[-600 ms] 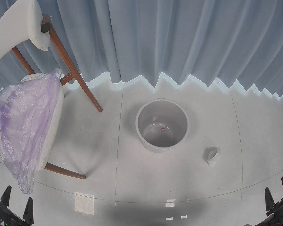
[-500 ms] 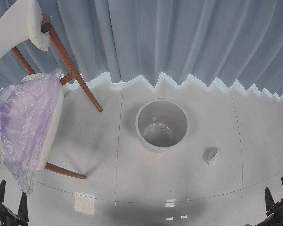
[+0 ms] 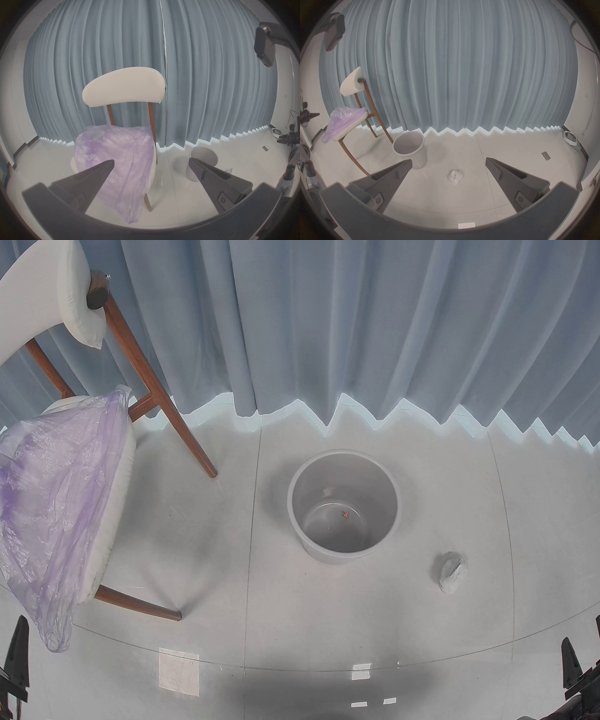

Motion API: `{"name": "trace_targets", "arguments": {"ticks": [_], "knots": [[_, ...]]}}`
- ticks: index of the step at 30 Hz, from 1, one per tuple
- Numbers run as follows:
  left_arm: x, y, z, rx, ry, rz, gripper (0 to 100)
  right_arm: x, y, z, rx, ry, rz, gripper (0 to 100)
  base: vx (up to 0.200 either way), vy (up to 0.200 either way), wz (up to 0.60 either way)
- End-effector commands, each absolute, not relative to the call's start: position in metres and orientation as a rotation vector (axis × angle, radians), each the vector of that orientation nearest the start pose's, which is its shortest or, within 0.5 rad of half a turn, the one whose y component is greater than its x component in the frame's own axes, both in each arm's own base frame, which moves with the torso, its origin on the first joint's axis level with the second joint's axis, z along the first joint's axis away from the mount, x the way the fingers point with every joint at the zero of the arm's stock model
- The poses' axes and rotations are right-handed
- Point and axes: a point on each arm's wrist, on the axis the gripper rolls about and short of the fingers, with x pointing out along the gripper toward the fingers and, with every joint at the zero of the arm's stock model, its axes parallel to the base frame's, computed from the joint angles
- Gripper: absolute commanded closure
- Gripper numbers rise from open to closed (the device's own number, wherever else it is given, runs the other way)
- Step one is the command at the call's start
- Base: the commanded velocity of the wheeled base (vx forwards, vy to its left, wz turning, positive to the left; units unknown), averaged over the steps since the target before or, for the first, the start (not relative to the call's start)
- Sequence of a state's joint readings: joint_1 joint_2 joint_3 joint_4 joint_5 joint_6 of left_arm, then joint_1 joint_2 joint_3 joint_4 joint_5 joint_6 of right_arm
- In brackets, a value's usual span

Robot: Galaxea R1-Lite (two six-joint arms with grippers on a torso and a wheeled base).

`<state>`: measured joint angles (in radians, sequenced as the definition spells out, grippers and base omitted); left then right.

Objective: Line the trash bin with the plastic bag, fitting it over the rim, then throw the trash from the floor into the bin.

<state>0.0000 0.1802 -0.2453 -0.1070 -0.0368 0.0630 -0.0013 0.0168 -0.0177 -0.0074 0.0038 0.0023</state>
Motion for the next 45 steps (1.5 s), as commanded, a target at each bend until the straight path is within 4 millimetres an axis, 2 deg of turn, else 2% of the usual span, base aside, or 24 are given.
{"name": "trace_targets", "arguments": {"ticks": [1,2,3,4,6,7,8,10,17,21,26,30,36,45], "knots": [[0.016,-0.002,0.212,0.057,-0.027,-0.071,0,-0.023,0.0,0.076,0.003,-0.008,0.005,0,0.0,0.0,0.0],[0.029,-0.002,0.225,0.046,0.004,-0.075,0,-0.023,0.0,0.076,0.003,-0.008,0.006,0,0.0,0.0,0.0],[0.029,-0.002,0.225,0.046,0.004,-0.075,0,-0.023,0.0,0.076,0.003,-0.008,0.006,0,0.0,0.0,0.0],[0.05,-0.002,0.236,0.025,0.053,-0.074,0,-0.023,0.0,0.076,0.003,-0.008,0.006,0,0.0,0.0,0.0],[0.07,-0.002,0.239,0.011,0.115,-0.068,0,-0.023,0.0,0.076,0.003,-0.008,0.006,0,0.0,0.0,0.0],[0.07,-0.002,0.239,0.011,0.115,-0.068,0,-0.023,0.0,0.076,0.003,-0.008,0.006,0,0.0,0.0,0.0],[0.092,-0.001,0.241,0.002,0.167,-0.065,0,-0.023,0.0,0.076,0.001,-0.008,0.008,0,0.0,0.0,0.0],[0.11,-0.001,0.243,-0.01,0.21,-0.065,0,-0.023,0.0,0.076,0.003,-0.008,0.009,0,0.0,0.0,0.0],[0.148,-0.002,0.233,0.004,0.326,-0.091,0,-0.023,0.0,0.076,0.003,-0.008,0.008,0,0.0,0.0,0.0],[0.17,0.0,0.234,0.017,0.358,-0.092,0,-0.023,0.0,0.076,0.003,-0.008,0.008,0,0.0,0.0,0.0],[0.192,0.004,0.234,0.06,0.35,-0.083,0,-0.023,0.0,0.076,0.001,-0.009,0.008,0,0.0,0.0,0.0],[0.224,0.015,0.23,0.131,0.333,-0.083,0,-0.023,0.0,0.076,0.001,-0.009,0.008,0,0.0,0.0,0.0],[0.244,0.019,0.221,0.17,0.332,-0.079,0,-0.023,0.0,0.076,0.0,-0.009,0.008,0,0.0,0.0,0.0],[0.249,0.02,0.214,0.168,0.359,-0.084,0,-0.023,0.0,0.076,0.0,-0.009,0.008,0,0.0,0.0,0.0]]}}
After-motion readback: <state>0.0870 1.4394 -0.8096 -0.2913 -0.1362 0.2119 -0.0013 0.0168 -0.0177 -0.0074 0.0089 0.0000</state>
